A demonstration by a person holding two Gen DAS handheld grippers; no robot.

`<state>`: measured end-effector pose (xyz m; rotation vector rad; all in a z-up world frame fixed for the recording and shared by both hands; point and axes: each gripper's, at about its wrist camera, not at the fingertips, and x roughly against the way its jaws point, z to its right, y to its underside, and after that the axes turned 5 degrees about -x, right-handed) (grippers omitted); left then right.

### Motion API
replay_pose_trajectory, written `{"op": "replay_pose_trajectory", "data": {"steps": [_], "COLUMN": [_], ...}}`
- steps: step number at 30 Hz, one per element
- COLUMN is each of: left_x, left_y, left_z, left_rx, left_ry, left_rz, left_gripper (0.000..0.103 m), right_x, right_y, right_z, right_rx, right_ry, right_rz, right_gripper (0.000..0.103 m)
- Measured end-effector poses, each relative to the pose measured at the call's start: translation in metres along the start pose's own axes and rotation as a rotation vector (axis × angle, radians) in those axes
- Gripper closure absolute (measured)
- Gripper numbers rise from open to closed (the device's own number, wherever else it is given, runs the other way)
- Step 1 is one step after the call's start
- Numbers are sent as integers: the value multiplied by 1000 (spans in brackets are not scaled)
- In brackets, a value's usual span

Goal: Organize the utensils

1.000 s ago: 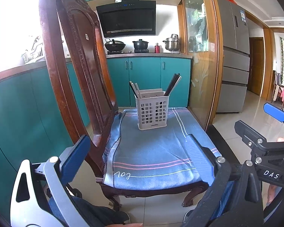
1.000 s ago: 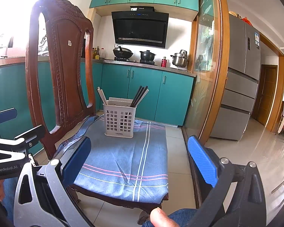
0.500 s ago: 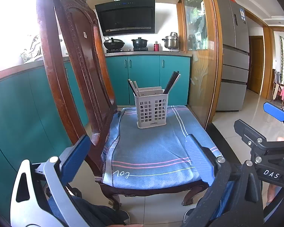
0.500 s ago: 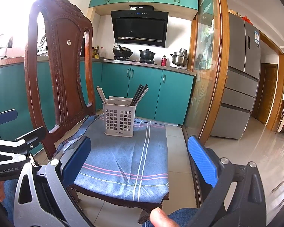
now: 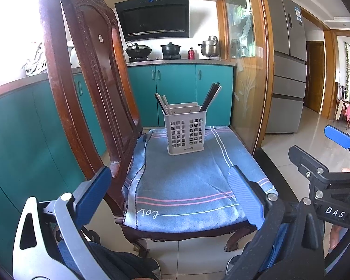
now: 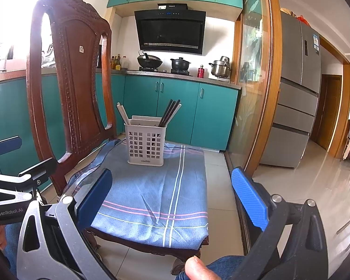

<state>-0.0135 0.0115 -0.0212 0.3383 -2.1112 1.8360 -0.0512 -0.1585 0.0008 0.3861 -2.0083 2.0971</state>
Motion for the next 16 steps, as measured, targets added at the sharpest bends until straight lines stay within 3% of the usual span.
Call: {"op": "replay_pose_trajectory", "data": {"steps": [16], "left_x": [-44], "left_y": [9], "left_z": [4], "left_rx": [-6], "left_ry": [21], "left_rz": [-96], "left_gripper": [4], "right_x": [-38], "right_y": [10], "right_z": [2], "right_rx": [-30], "right_ry": [6], "right_rz": [-80], "right_gripper": [3]}}
